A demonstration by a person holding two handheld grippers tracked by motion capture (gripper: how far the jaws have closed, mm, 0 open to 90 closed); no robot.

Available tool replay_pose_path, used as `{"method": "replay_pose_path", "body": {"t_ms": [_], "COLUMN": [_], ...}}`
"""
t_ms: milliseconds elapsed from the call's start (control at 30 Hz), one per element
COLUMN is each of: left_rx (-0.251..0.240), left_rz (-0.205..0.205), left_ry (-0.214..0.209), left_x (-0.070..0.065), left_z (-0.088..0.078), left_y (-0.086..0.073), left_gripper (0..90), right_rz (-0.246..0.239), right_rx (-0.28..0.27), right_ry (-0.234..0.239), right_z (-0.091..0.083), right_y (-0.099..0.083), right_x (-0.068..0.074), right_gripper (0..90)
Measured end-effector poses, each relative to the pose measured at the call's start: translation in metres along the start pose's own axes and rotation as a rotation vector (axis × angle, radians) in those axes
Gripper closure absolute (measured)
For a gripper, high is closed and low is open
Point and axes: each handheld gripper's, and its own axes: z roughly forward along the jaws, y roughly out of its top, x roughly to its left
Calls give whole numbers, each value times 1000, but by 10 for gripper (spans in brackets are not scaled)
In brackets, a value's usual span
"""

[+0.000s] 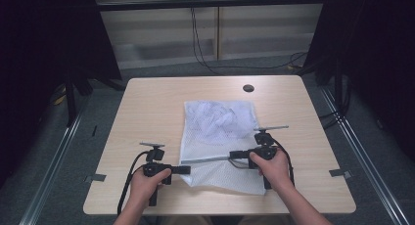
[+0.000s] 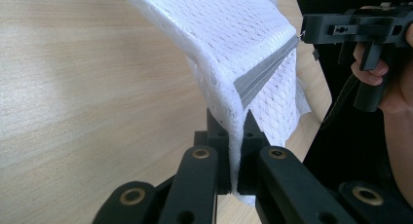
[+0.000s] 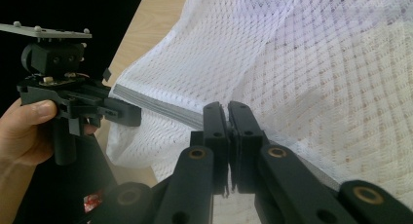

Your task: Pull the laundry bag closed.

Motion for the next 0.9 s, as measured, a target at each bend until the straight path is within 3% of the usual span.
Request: {"method": "replay_pose_path", "body": {"t_ms": [567, 900], "left_rx": [-6, -2], "left_rz": [5, 2], "left_ry": [-1, -3], "left_x": [-2, -2], "left_z": [-3, -5], "left_y": [-1, -1], "left_gripper": [886, 886], "right_rz": [-5, 4], "right_rx": [-8, -1], "right_ry": [-5, 27], "right_z": [-7, -9], "right_y": [-1, 0], "right_x": [-5, -6], "right_gripper": [876, 876]}}
